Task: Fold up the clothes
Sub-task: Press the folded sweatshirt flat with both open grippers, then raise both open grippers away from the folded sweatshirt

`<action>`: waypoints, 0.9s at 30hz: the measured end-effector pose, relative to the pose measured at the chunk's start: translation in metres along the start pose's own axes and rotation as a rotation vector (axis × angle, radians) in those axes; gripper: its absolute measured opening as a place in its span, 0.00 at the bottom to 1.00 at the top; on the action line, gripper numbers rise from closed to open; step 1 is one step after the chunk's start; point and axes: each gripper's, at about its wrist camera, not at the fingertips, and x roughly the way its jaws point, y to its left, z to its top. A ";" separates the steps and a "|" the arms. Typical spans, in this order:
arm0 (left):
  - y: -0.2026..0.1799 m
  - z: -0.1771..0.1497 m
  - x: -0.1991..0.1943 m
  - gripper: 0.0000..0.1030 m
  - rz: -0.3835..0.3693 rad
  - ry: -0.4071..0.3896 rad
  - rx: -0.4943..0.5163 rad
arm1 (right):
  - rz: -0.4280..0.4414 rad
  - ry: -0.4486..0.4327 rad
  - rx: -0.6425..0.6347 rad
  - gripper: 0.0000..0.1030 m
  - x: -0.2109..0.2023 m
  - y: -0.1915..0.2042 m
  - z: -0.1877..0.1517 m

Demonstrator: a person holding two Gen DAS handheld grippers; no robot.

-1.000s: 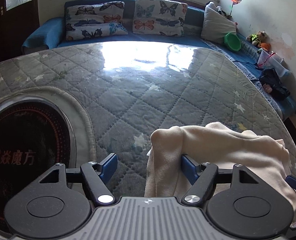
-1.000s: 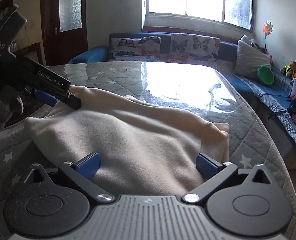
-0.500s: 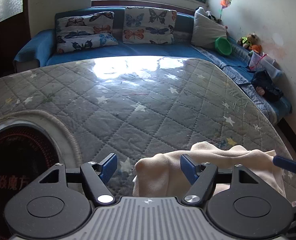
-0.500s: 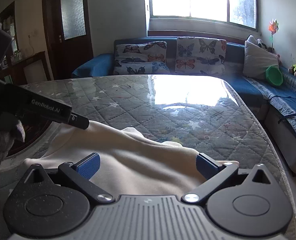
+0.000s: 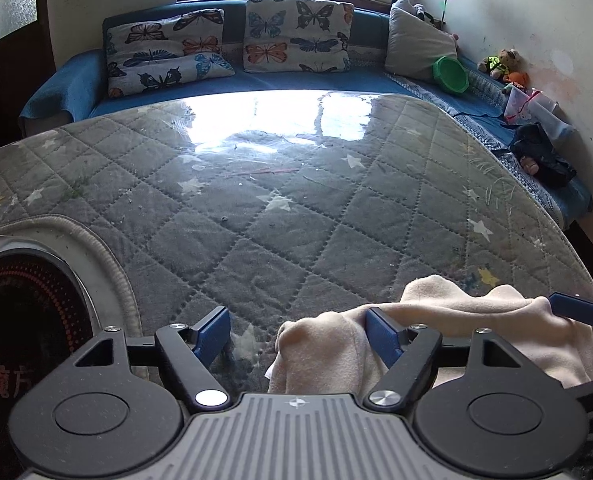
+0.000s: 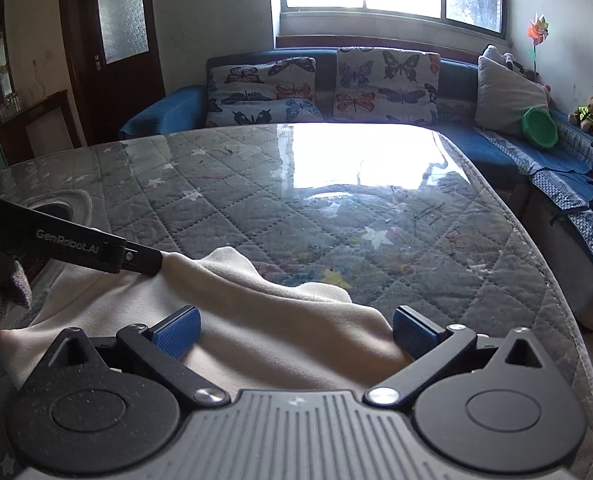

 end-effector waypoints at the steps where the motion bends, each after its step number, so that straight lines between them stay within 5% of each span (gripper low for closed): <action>1: 0.000 0.001 -0.001 0.75 -0.004 0.000 -0.004 | 0.001 -0.001 0.001 1.00 0.001 0.000 0.001; 27: -0.008 0.005 -0.002 0.79 -0.002 -0.024 0.017 | -0.077 0.010 0.034 1.00 0.000 -0.006 0.011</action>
